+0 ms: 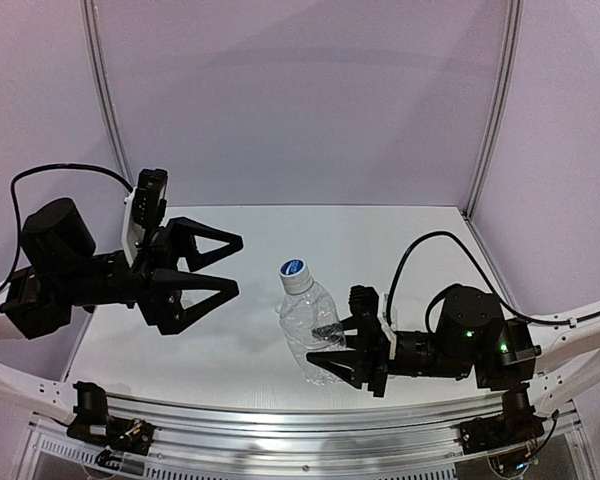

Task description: Unscrew the bottle caps

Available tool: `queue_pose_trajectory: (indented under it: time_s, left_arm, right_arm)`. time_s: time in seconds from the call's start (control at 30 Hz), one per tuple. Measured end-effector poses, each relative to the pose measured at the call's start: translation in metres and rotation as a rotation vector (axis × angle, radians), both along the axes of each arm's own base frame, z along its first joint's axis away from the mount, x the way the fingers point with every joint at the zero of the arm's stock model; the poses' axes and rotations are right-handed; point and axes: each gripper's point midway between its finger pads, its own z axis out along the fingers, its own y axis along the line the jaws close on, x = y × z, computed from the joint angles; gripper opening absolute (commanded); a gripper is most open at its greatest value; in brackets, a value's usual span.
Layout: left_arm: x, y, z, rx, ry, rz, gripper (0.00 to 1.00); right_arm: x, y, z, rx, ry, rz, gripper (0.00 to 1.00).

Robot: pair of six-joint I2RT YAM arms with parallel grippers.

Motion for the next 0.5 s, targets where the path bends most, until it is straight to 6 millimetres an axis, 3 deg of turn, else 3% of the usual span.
queue_pose_trajectory:
  time_s: [0.2,0.5]
  left_arm:
    - [-0.008,-0.020,-0.018,0.050,-0.018,-0.089,0.81]
    - [-0.013,-0.035,-0.036,0.102,-0.022,-0.141,0.68]
  right_arm:
    - [-0.022,0.005,-0.003,-0.005,0.010,0.130,0.36]
    - [-0.030,0.016,-0.029,-0.083,0.032,0.188,0.36]
